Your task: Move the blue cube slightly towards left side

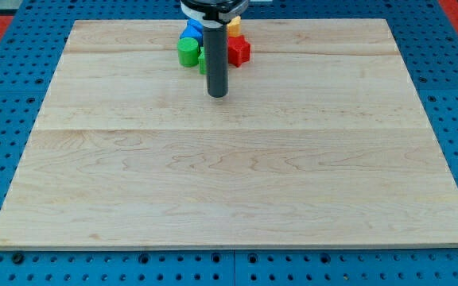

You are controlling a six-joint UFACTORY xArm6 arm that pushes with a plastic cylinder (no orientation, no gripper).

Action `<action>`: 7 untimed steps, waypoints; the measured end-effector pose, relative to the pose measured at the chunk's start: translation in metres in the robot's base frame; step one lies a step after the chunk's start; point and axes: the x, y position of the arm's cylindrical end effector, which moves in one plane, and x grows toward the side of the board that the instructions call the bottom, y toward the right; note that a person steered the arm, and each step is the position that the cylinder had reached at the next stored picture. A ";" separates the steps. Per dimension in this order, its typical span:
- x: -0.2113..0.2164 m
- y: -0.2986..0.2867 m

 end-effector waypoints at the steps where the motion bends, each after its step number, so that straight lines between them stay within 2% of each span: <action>1: 0.000 0.071; 2: -0.004 0.147; 3: -0.006 0.175; 5: -0.142 0.145; 6: -0.176 0.118; 7: -0.177 0.114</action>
